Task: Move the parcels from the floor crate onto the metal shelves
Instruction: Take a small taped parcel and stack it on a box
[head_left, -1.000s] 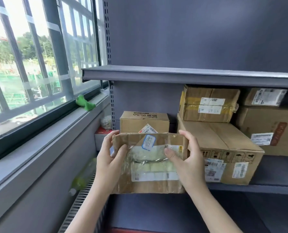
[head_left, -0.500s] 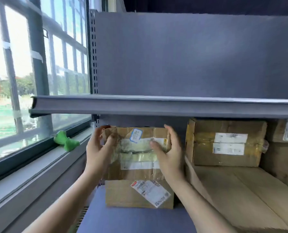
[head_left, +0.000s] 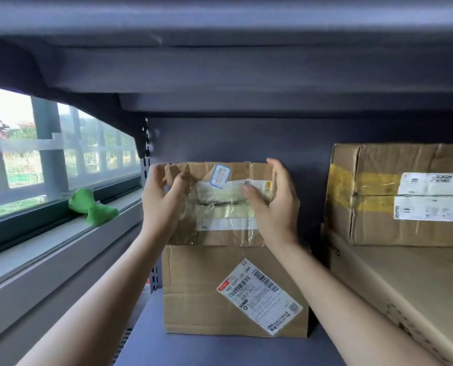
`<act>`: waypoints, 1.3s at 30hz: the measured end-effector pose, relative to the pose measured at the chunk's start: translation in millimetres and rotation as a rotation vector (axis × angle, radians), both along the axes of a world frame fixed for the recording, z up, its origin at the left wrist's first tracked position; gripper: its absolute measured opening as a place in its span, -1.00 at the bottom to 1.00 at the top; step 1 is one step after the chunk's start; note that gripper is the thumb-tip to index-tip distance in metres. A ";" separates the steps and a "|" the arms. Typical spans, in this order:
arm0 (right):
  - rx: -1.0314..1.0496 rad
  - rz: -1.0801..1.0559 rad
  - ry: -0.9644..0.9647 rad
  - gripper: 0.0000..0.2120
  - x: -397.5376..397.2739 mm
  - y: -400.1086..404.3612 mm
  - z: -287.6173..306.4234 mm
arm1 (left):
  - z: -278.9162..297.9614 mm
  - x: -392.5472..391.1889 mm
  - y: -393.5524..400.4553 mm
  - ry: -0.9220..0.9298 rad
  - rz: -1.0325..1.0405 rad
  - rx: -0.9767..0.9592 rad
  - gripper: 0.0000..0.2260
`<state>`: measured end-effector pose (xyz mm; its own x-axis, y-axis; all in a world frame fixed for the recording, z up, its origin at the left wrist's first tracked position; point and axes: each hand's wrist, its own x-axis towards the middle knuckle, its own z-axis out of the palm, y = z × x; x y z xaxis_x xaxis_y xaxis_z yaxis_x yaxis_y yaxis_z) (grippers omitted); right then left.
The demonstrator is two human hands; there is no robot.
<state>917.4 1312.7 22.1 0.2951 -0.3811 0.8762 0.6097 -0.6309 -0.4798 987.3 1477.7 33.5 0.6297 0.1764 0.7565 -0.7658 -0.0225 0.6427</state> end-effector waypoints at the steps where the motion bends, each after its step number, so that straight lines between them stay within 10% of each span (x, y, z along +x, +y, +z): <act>1: 0.008 -0.001 0.000 -0.50 2.1 -1.4 0.7 | 1.8 2.1 -0.9 0.003 0.003 0.014 -0.92; 22: 0.022 -0.007 0.130 -0.43 3.9 1.5 6.1 | 12.9 -5.0 10.8 0.177 0.061 0.343 -0.75; 28: 0.007 0.017 0.308 -0.15 -44.3 4.6 24.7 | 2.8 -75.4 38.9 0.243 0.044 0.454 -0.24; 39: 0.046 -0.107 0.291 -0.50 -236.8 1.7 -10.5 | -11.6 -263.5 30.5 0.193 -0.089 0.357 -0.47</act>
<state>680.6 1314.4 11.6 0.4871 -0.4611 0.7417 0.3735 -0.6577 -0.6542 723.9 1508.2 21.9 0.7670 -0.1377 0.6267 -0.6409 -0.2094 0.7385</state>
